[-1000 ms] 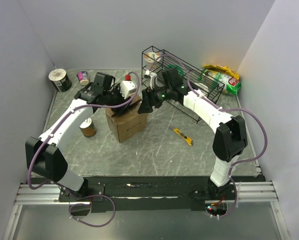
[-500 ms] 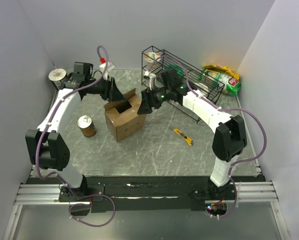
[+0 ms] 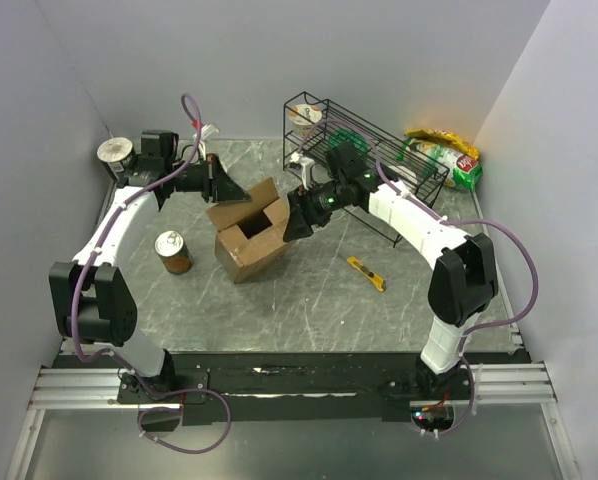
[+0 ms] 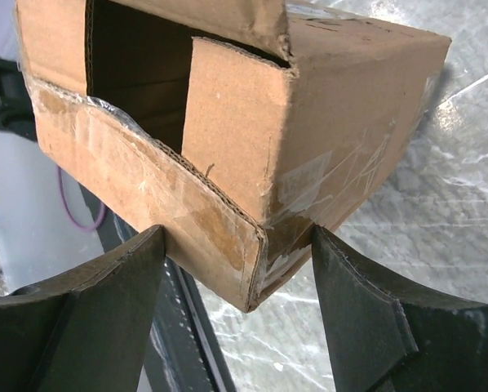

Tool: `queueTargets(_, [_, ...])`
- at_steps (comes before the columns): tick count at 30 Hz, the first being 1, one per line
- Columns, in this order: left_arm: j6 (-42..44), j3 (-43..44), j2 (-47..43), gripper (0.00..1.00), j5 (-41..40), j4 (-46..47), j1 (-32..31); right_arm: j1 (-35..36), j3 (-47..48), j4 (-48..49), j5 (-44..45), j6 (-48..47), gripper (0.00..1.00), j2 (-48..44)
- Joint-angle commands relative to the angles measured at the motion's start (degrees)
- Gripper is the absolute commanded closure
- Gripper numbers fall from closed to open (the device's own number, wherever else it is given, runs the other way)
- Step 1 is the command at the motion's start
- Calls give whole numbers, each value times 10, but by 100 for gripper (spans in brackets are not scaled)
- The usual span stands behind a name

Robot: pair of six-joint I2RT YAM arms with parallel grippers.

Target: Unpack the express box

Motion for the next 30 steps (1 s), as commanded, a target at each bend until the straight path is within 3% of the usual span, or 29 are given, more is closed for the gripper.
queueTargets(1, [11, 11, 6, 99, 52, -12, 3, -25, -13, -88, 104, -129, 24, -4])
queueTargets(8, [-18, 20, 9, 99, 58, 20, 2, -54, -18, -40, -69, -382, 17, -189])
queueTargets(12, [-26, 23, 3, 99, 52, 32, -1, 0, -34, -45, -72, -485, 16, -212])
queueTargets(17, [-17, 23, -9, 99, 44, 25, -9, 42, -15, -38, -71, -499, 16, -163])
queueTargets(20, [-1, 27, -16, 99, 38, 9, -16, 45, 44, -76, -99, -493, 14, -111])
queueTargets(30, [33, 37, -27, 99, 25, -12, -48, 49, 288, -348, -166, -579, 14, 69])
